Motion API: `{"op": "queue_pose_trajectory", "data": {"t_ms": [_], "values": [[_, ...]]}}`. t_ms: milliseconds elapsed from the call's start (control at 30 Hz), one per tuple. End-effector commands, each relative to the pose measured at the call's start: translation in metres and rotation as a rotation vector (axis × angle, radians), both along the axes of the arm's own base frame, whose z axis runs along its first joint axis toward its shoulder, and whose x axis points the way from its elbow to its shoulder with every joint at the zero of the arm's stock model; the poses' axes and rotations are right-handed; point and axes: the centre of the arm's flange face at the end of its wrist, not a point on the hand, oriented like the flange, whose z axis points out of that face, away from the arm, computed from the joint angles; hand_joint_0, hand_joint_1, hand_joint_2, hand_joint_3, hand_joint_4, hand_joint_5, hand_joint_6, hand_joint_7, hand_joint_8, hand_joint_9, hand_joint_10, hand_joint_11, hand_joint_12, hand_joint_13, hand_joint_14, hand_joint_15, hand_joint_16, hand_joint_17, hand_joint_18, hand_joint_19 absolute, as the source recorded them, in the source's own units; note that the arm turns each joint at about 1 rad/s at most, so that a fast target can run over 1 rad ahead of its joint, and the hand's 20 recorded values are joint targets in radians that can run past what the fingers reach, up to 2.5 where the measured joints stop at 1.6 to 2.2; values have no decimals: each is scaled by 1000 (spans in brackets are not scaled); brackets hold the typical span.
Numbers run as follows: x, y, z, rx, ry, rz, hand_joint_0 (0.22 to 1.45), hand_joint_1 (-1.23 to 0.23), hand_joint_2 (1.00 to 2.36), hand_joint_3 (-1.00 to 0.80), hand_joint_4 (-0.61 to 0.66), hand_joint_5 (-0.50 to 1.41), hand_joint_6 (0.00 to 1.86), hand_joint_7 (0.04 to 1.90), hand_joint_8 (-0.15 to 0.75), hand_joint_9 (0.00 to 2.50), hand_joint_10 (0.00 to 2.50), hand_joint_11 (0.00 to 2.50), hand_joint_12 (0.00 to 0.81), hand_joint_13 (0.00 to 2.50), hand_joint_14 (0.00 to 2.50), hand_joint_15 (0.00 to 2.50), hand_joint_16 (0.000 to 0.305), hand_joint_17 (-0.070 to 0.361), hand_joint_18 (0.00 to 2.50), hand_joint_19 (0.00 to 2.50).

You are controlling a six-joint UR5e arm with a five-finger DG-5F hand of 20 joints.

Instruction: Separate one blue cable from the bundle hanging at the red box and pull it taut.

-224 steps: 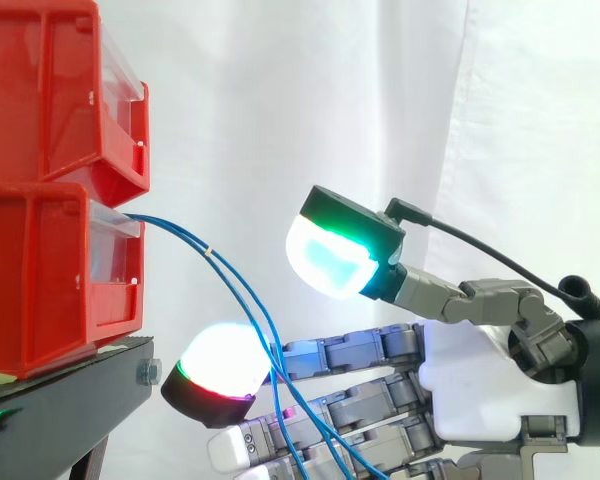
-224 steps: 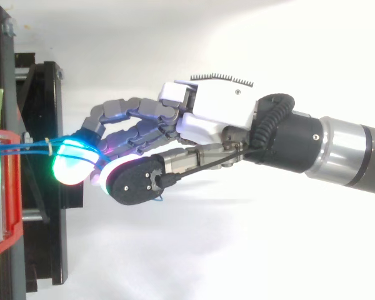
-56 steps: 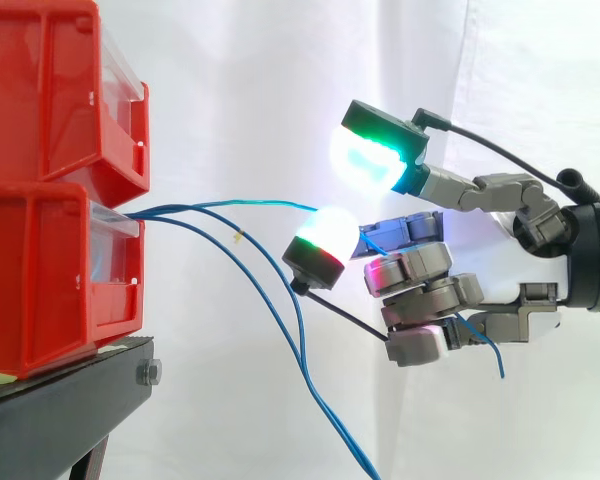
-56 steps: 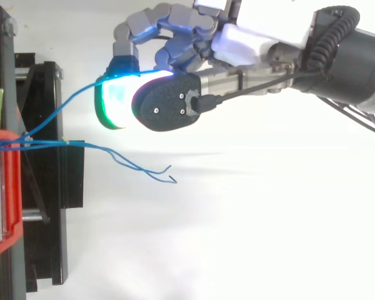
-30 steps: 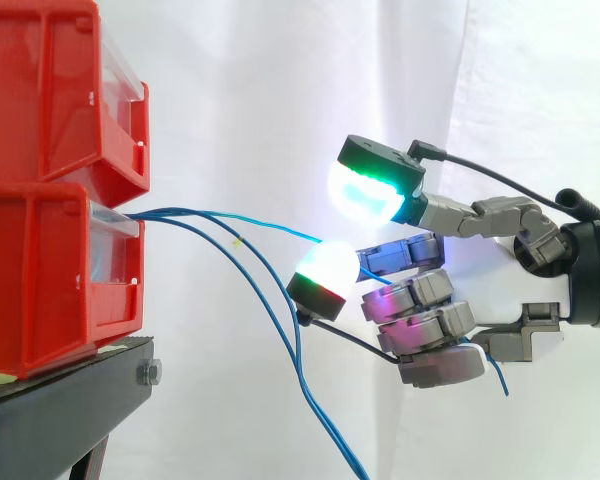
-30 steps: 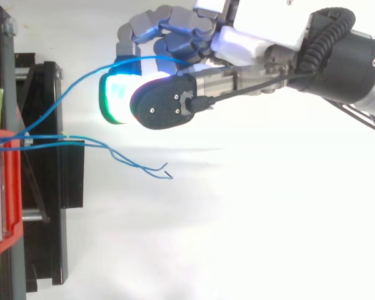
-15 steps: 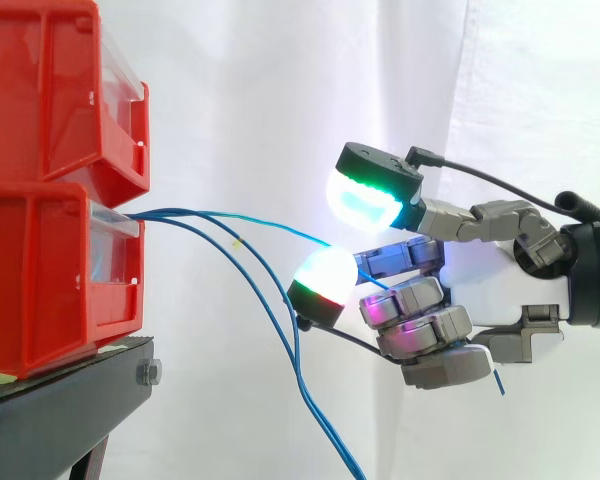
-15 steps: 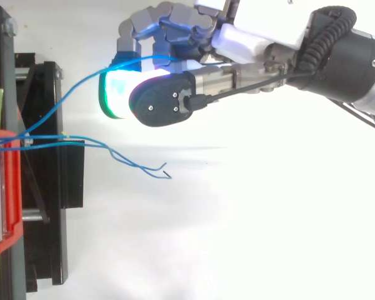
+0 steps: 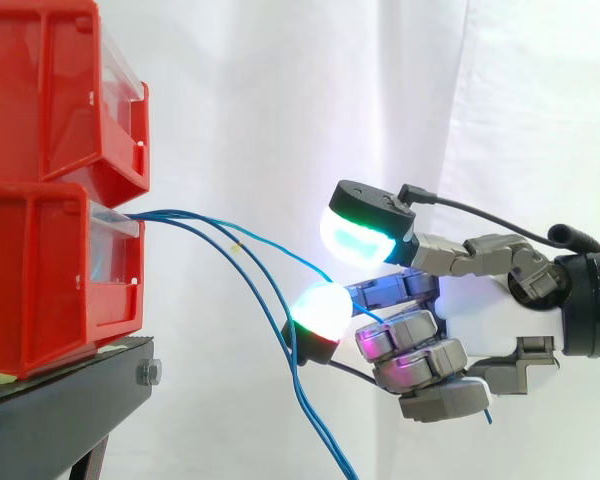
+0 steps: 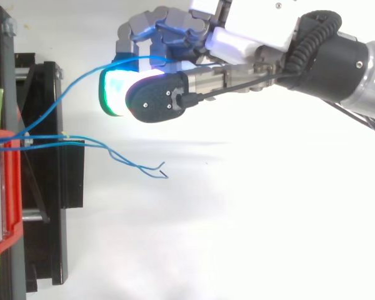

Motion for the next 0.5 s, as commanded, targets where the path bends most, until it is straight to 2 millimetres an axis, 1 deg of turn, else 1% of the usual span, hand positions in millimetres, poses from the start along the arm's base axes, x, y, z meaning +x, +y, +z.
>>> {"op": "queue_pose_trajectory", "data": {"t_ms": [0,33,67,200,333,433,467], "values": [[0,0,0,-6,0,0,504,-538,1000,-500,180,-227,739,1061,309,259,2500,2062,357,593,2500,1772,36,82,1262,1633],[0,0,-2,-7,4,0,503,-523,1000,-500,180,-228,740,1056,310,266,2500,2253,359,597,2500,1782,36,82,1284,1667],[1,0,-3,-9,6,0,502,-521,1000,-500,179,-229,741,1054,316,265,2500,2308,355,599,2500,1832,37,83,1299,1694],[1,-1,-7,-5,6,-3,502,-515,1000,-500,181,-235,737,1049,313,259,2500,2472,368,608,2500,1863,39,87,1368,1831],[1,-5,-7,9,1,-10,503,-515,1000,-500,178,-235,733,1036,319,292,2500,2500,391,654,2500,1889,39,88,1448,1990],[0,-9,-4,49,-11,-11,503,-515,1000,-500,175,-235,730,1036,320,305,2500,2500,398,724,2500,2034,40,90,1485,2083],[0,-10,-1,54,-16,-12,503,-514,1000,-500,174,-235,725,1046,320,305,2500,2500,402,739,2500,2018,40,90,1509,2109]]}}
